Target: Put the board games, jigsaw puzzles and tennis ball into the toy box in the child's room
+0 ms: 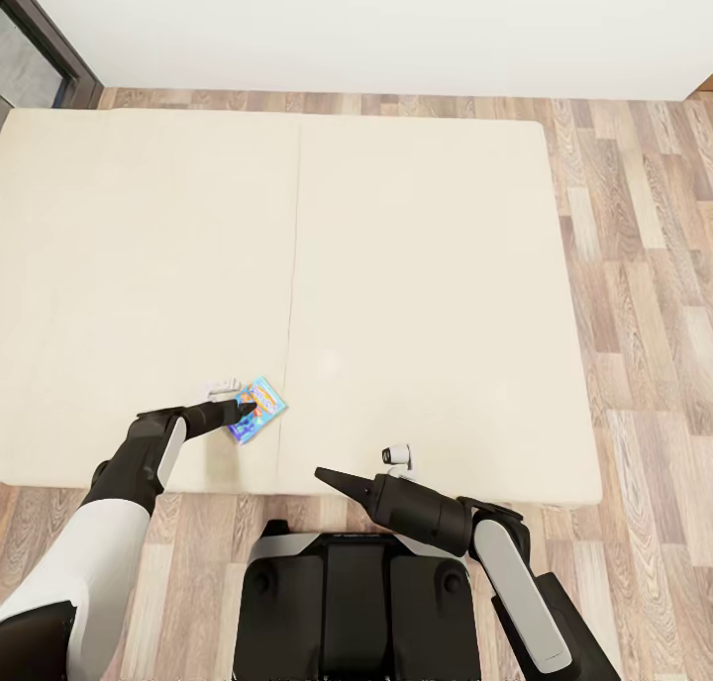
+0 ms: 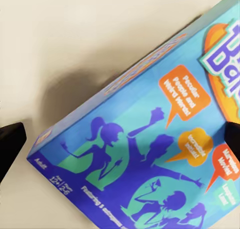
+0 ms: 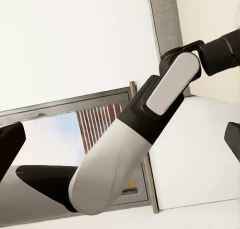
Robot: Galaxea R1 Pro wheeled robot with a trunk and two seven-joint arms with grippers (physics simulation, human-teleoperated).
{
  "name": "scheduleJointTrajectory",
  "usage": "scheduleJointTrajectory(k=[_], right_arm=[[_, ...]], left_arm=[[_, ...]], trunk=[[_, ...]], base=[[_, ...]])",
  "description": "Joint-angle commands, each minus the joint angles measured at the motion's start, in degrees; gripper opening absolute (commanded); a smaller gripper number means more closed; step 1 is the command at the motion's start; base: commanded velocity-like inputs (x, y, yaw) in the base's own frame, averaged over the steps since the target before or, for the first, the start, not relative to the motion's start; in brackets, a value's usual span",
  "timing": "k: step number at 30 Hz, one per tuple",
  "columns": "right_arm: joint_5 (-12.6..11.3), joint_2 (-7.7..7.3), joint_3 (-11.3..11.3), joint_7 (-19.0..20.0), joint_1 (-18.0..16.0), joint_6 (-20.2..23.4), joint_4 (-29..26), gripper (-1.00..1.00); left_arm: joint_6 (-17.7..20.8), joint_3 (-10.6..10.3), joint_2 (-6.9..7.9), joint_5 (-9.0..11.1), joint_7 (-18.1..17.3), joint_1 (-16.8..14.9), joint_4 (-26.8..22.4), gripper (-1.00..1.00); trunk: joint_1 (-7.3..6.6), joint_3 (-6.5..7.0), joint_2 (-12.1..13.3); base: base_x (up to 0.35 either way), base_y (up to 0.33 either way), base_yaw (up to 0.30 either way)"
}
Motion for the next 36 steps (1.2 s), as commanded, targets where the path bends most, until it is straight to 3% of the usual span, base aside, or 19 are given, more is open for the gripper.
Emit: scheduleJointTrajectory(k=[1,13,22,36], right_arm=[[-0.1,0.03,0.0,0.0,0.0,0.3,0.0,1.0],[-0.1,0.03,0.0,0.0,0.0,0.3,0.0,1.0],[3.7,0.04,-0.1,0.1,0.0,0.2,0.0,1.0],[3.9,0.03,-0.1,0.1,0.0,0.2,0.0,1.0]], left_arm=[[0.0,0.4,-0.12,-0.9,-0.5,0.0,0.7,1.0],[0.0,0.4,-0.22,-1.0,-0.5,0.0,0.7,1.0],[0.0,0.4,-0.24,-1.0,-0.5,0.0,0.7,1.0],[0.1,0.4,-0.27,-0.9,-0.5,0.0,0.7,1.0]], trunk=[[0.08,-0.14,0.0],[0.08,-0.51,0.0],[0.08,-0.51,0.0],[0.08,-0.51,0.0]], base=[[0.0,-0.01,0.0],[0.0,-0.092,0.0],[0.0,-0.13,0.0],[-0.098,-0.121,0.0]])
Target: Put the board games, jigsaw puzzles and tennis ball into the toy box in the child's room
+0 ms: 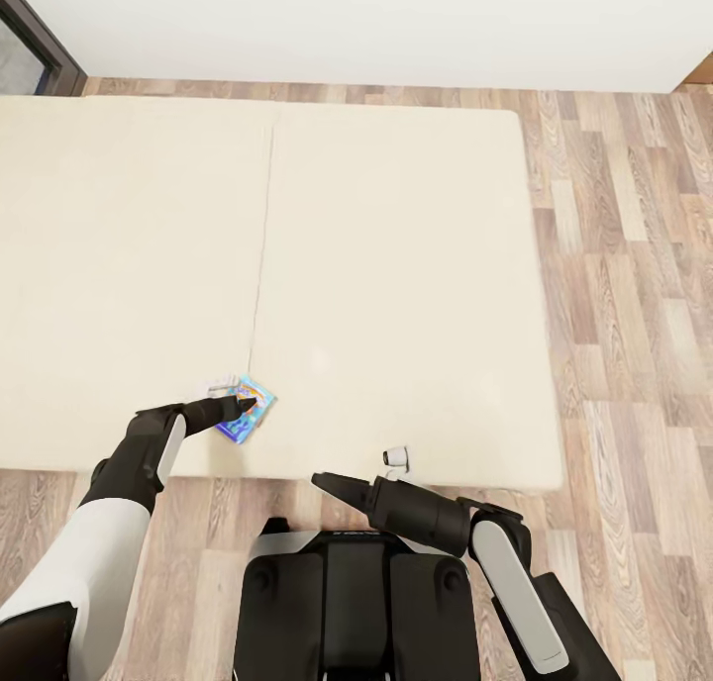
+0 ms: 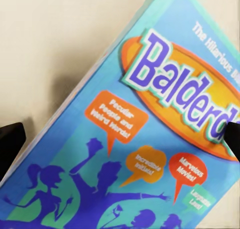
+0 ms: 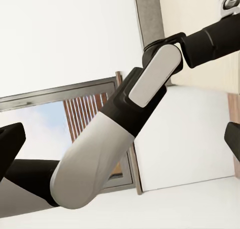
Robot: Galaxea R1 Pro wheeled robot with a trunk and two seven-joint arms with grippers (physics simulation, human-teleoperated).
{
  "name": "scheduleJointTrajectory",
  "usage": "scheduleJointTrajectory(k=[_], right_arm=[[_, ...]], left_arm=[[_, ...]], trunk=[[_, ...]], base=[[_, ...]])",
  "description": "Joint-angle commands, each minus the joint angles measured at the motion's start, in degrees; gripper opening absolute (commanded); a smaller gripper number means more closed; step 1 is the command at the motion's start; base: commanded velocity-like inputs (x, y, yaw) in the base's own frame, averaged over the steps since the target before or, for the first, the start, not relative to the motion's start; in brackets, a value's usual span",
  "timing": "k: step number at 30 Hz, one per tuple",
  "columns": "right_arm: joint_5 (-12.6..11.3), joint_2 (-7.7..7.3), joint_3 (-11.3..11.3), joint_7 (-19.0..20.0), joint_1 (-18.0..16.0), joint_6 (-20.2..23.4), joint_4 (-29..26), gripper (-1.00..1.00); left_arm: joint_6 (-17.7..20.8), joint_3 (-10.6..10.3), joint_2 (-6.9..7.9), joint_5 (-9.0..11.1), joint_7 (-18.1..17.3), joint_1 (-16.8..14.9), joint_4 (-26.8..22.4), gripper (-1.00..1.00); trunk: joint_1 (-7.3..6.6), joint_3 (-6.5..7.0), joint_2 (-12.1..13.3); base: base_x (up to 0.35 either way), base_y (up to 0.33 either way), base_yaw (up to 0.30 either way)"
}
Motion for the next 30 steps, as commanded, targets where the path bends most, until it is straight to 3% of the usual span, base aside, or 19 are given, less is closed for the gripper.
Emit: scheduleJointTrajectory(k=[1,30], right_arm=[[-0.1,0.02,0.0,0.0,0.0,0.3,0.0,1.0],[-0.1,0.02,-0.1,0.1,0.0,0.3,0.0,1.0]], left_arm=[[0.2,0.2,-0.04,-0.9,-0.4,0.0,2.0,1.0],[0.3,0.2,-1.02,-1.0,-0.4,0.0,1.8,1.0]], trunk=[[0.04,-0.06,-0.1],[0.04,-0.06,-0.1]], base=[[-0.08,-0.081,0.0],[-0.005,-0.062,0.0]])
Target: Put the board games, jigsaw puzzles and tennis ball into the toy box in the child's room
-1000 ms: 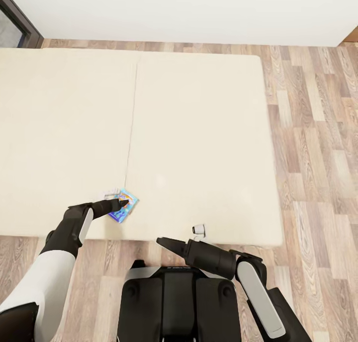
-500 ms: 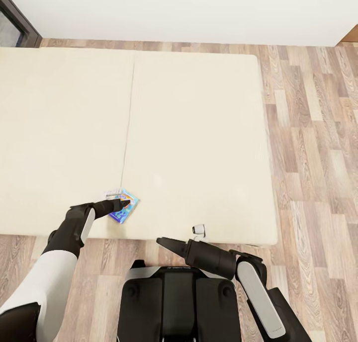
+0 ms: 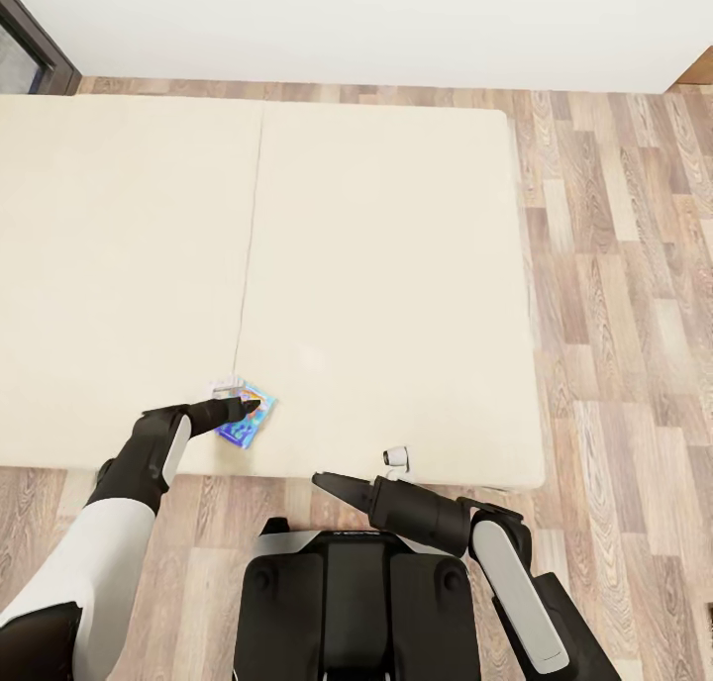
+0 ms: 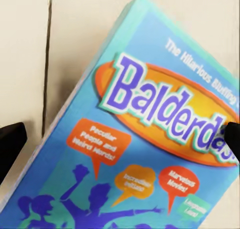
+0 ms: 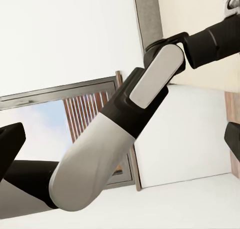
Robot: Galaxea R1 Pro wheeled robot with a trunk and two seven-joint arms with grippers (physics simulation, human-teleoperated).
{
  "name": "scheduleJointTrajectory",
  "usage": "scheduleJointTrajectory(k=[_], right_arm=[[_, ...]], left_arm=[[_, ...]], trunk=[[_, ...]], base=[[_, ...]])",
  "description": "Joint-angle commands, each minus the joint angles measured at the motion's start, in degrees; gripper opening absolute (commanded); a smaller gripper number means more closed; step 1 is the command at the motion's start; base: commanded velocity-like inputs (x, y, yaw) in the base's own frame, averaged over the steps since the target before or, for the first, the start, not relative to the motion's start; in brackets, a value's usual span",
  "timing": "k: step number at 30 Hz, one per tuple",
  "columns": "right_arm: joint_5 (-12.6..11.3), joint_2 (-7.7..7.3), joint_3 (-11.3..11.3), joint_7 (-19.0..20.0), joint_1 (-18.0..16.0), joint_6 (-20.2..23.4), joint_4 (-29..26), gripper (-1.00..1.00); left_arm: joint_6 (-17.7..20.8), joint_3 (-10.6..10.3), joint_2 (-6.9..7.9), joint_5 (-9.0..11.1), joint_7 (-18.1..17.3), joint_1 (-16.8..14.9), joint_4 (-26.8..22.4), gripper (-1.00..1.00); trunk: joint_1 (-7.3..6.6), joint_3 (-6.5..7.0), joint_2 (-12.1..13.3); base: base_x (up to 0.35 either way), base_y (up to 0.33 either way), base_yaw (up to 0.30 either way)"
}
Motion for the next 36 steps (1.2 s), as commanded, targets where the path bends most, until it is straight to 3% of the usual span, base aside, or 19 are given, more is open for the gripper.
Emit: scheduleJointTrajectory(k=[1,36], right_arm=[[-0.1,0.02,0.0,0.1,0.0,0.3,0.0,1.0],[-0.1,0.02,0.0,0.1,-0.1,0.4,0.0,1.0]], left_arm=[[0.2,0.3,-0.16,-0.2,-0.6,0.0,1.6,1.0],[0.4,0.3,-1.15,-0.2,-0.6,0.0,1.1,1.0]], trunk=[[0.08,-0.06,-0.1],[0.08,-0.06,-0.1]], base=[[0.0,-0.1,0.0],[0.0,-0.134,0.0]])
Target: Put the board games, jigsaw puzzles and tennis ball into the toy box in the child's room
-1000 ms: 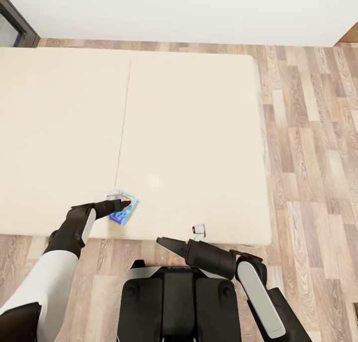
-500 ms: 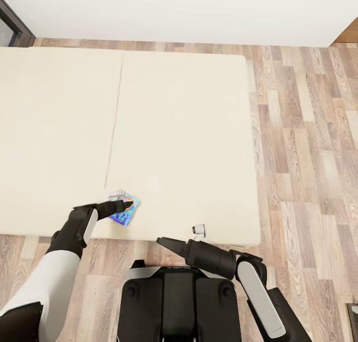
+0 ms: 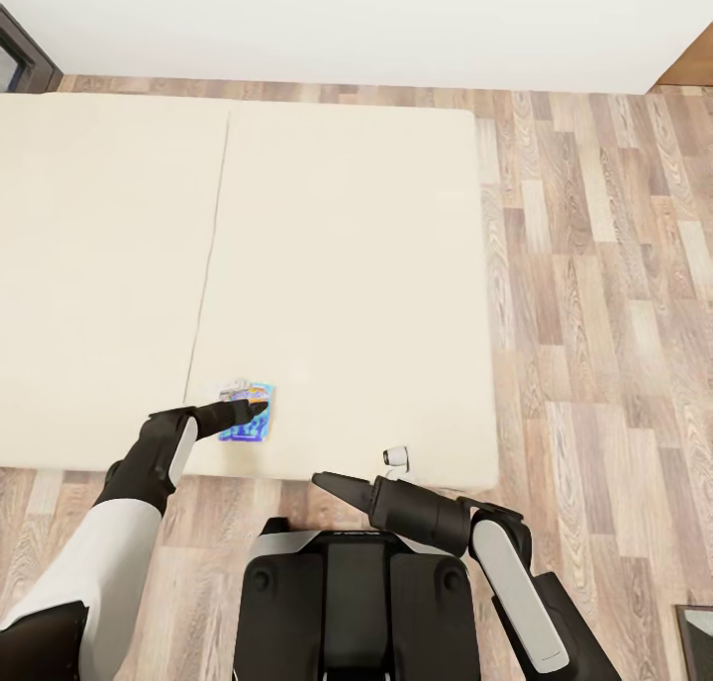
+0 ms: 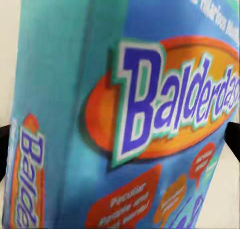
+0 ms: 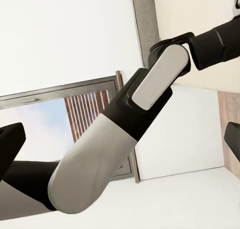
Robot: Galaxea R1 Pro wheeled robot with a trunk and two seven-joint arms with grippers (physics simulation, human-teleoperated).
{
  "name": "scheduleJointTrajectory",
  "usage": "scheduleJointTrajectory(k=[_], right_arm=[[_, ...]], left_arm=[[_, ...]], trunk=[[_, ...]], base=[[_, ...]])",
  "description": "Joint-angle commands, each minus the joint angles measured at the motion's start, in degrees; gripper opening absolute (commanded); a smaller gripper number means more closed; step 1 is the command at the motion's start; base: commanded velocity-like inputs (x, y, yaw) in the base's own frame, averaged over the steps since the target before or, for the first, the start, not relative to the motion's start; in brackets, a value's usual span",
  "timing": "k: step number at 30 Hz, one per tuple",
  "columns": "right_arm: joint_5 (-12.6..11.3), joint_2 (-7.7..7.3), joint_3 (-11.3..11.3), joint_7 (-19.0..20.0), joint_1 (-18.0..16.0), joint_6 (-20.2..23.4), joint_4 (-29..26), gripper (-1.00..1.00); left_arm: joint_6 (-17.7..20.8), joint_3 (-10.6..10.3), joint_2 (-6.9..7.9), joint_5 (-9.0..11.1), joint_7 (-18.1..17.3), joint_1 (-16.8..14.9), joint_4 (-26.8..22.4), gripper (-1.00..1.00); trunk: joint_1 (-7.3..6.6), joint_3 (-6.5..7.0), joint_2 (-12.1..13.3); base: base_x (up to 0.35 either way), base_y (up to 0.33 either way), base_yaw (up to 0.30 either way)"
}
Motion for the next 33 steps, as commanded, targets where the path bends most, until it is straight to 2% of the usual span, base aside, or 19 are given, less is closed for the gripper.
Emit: scheduleJointTrajectory(k=[1,33], right_arm=[[-0.1,0.02,0.0,0.1,0.0,0.3,0.0,1.0],[-0.1,0.02,-0.1,0.1,0.0,0.3,0.0,1.0]], left_arm=[[0.1,0.2,-0.09,-1.6,-0.2,0.0,0.0,1.0],[0.4,-0.1,-0.8,-1.6,-0.2,0.0,-0.1,1.0]], trunk=[[0.04,-0.06,-0.1],[0.04,-0.06,-0.1]], base=[[0.0,-0.197,0.0],[0.018,-0.143,0.0]])
